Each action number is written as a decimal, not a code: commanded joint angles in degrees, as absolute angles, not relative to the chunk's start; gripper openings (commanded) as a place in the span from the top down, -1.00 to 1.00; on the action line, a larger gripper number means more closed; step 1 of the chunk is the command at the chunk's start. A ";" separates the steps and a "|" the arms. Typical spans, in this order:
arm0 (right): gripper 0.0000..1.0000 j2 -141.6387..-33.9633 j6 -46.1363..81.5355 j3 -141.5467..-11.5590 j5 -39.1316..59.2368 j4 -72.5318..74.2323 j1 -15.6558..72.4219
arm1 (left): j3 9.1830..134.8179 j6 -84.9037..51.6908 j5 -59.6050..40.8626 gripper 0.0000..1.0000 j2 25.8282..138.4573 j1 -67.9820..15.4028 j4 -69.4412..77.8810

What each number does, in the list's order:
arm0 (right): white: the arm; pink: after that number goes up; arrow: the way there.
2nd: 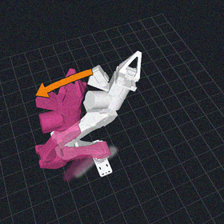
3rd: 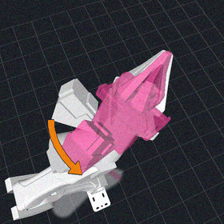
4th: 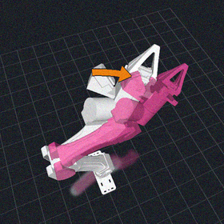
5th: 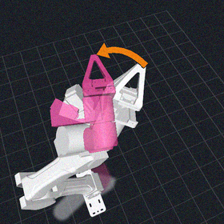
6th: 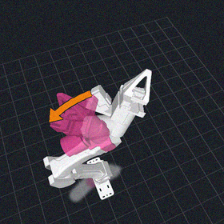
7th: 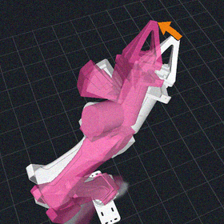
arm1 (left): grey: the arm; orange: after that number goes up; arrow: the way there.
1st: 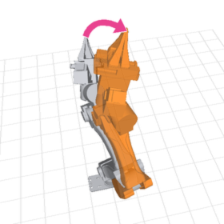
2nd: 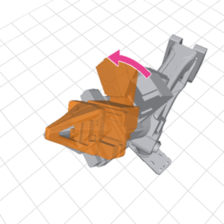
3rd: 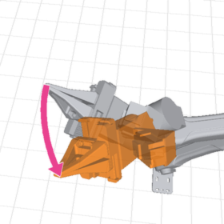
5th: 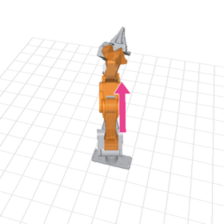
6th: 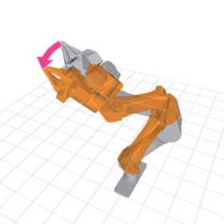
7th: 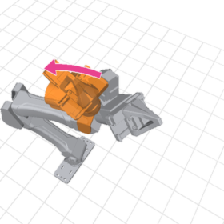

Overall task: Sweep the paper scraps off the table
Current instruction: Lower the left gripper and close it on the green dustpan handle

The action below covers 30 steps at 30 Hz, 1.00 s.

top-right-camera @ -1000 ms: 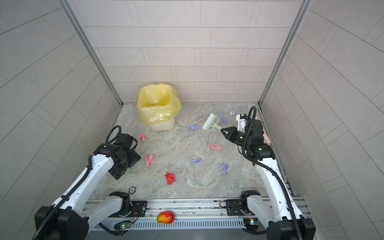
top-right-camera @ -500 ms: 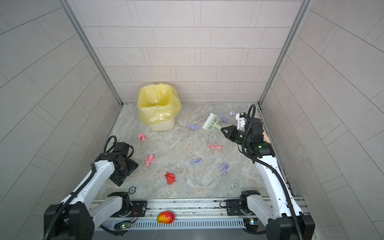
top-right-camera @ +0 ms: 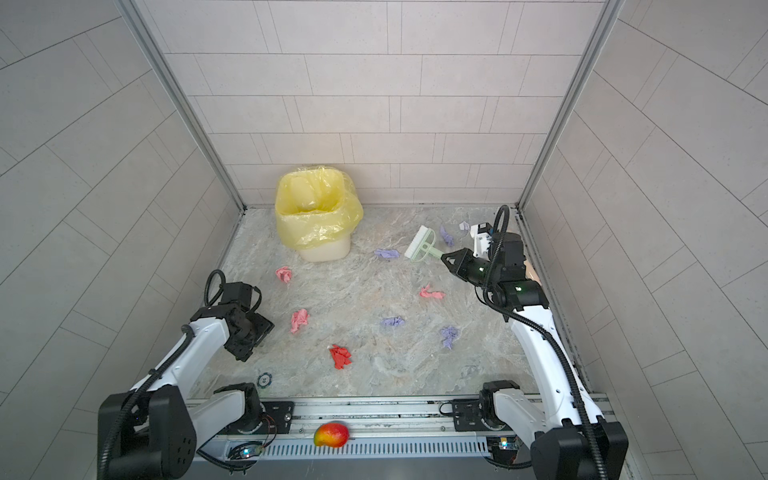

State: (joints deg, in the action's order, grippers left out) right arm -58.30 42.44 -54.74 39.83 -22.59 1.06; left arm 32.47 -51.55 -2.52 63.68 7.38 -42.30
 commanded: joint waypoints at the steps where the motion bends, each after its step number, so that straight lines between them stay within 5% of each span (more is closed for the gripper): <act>1: 1.00 -58.12 42.01 -56.08 39.91 -22.43 0.78 | 31.29 -51.94 -3.18 -0.38 64.99 7.86 -40.85; 30: 1.00 -58.84 41.87 -56.38 39.51 -23.29 0.70 | 31.64 -45.89 -9.23 -0.03 70.96 13.35 -39.37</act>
